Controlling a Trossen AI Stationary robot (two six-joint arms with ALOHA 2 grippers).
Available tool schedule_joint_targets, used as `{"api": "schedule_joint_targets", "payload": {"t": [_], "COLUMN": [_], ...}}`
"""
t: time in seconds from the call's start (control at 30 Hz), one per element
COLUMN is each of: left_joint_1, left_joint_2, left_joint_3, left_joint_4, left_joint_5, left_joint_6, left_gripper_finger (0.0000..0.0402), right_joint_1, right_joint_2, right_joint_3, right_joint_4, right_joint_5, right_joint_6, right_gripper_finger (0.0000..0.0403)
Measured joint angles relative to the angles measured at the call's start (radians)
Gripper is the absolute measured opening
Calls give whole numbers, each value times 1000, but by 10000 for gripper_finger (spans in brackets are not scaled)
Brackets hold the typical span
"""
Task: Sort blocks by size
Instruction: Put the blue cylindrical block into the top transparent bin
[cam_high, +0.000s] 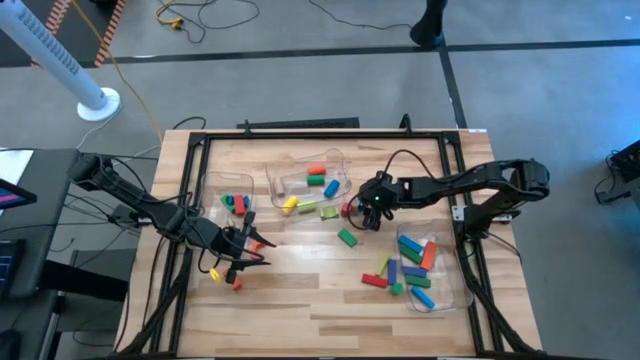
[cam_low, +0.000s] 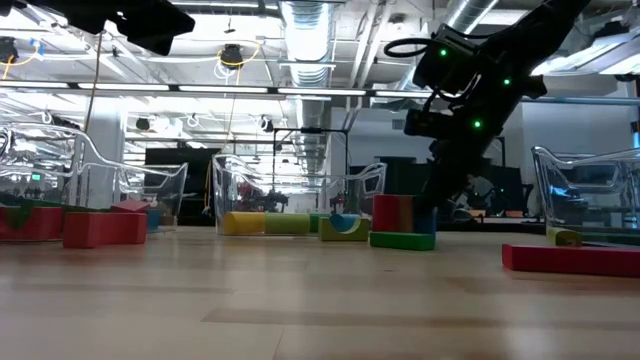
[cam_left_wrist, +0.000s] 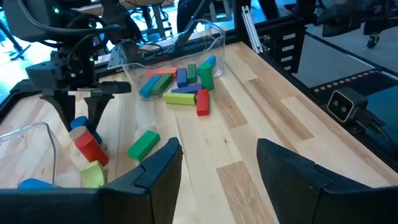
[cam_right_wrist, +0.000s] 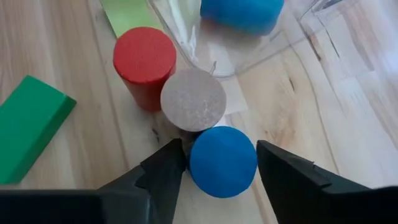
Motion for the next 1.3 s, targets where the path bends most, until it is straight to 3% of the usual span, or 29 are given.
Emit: {"api": "schedule_joint_targets", "payload": {"t": [0.33,0.63,1.0,1.3], "left_joint_1": [0,0,21,48], "left_joint_2": [0,0,1,152], "left_joint_3": [0,0,0,2], "left_joint_4": [0,0,43,288], "left_joint_5": [-11,-14,-40,-40], "left_joint_6": [0,-4,-1,99], "left_gripper_finger": [202,202,202,202], "right_joint_1": [12,61,198,321], "right_joint_2": [-2,-34,-206,-282], "right_joint_3": [1,1,0,10], "right_joint_4": [-3,-61,-95,86], "right_joint_5": [-4,-1,66,109], "right_joint_6": [3,53,146,148], "right_gripper_finger": [158,166,163,162]}}
